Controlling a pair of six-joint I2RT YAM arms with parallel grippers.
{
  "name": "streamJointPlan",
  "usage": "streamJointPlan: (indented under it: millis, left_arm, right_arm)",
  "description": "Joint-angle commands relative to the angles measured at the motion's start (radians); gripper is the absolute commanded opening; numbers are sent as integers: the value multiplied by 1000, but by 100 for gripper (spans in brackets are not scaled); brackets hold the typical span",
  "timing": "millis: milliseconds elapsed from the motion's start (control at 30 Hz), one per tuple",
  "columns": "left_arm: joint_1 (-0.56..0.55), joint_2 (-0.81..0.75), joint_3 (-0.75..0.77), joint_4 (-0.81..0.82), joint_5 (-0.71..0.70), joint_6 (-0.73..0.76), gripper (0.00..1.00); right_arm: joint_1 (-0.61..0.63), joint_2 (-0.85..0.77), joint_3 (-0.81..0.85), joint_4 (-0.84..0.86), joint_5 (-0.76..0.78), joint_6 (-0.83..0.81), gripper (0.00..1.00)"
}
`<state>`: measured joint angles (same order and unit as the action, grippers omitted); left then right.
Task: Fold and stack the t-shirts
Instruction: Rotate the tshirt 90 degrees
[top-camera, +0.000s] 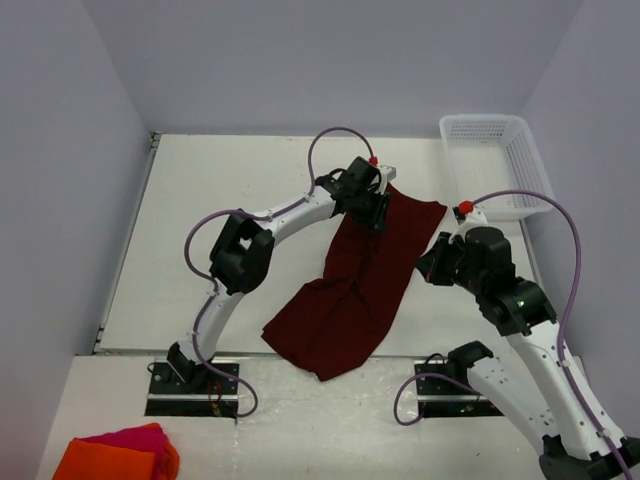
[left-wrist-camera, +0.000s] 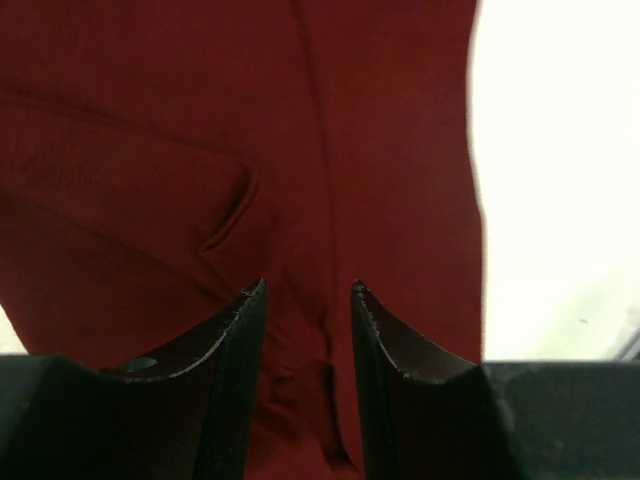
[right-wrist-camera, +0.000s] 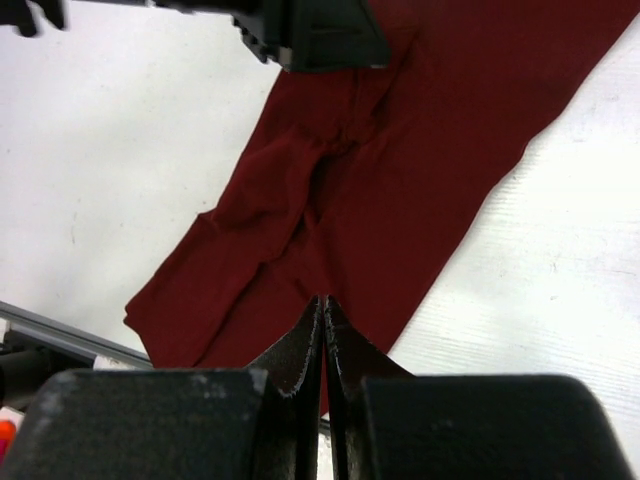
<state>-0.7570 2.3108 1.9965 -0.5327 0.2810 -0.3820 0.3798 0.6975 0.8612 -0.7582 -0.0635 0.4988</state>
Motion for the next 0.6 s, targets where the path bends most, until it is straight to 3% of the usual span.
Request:
streamJointPlan:
  millis: [0,333,567]
  left_arm:
    - [-2,22,65,-47,-106,0,41]
    - [-1,49,90,-61,-221,15,41]
    - [-1,84,136,-78,-227,28,41]
  right_arm:
    - [4,-32,13,-23,-9,3,1]
    - [4,-44,-8,-16,-30,4,0]
    - [4,-58,1,-24,-29,3,0]
